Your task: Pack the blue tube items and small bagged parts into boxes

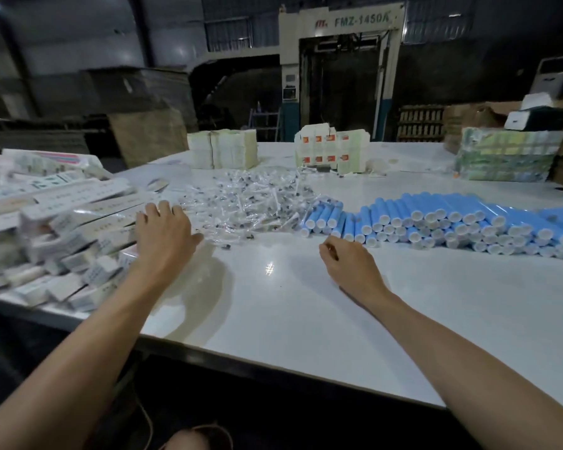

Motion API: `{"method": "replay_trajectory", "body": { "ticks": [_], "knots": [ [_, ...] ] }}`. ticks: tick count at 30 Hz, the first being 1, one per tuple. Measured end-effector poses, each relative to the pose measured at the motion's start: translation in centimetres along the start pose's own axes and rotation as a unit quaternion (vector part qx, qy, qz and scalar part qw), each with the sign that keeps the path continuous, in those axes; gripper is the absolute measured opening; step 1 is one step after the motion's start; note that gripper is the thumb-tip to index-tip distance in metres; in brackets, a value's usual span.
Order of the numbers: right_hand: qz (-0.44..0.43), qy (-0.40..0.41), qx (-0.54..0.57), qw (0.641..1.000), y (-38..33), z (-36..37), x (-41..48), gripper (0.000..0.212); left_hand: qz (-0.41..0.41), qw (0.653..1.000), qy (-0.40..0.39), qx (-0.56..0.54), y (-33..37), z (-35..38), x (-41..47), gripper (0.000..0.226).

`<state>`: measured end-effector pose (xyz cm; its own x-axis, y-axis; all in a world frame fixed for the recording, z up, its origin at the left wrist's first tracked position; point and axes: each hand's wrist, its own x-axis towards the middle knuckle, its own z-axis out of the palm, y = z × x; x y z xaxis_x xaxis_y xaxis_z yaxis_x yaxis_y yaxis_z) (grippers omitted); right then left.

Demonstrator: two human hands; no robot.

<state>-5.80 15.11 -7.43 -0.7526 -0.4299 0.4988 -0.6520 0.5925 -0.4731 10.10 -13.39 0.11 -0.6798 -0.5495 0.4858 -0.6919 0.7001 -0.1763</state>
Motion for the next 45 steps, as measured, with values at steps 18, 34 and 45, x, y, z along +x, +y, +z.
{"method": "replay_trajectory", "body": {
  "ticks": [18,34,45],
  "knots": [
    [0.023,-0.016,0.051,0.998,0.4,-0.3,0.0,0.033,0.125,0.963,-0.096,-0.219,0.9,-2.0,-0.4,0.063],
    [0.094,0.056,0.105,0.988,1.4,-0.6,1.1,0.026,-0.046,0.492,-0.177,-0.851,17.8,-1.0,-0.5,0.046],
    [0.14,0.061,-0.238,0.959,6.4,-4.7,10.7,0.022,-0.046,0.337,-0.289,-0.895,18.0,0.8,-0.7,0.037]
  ]
}}
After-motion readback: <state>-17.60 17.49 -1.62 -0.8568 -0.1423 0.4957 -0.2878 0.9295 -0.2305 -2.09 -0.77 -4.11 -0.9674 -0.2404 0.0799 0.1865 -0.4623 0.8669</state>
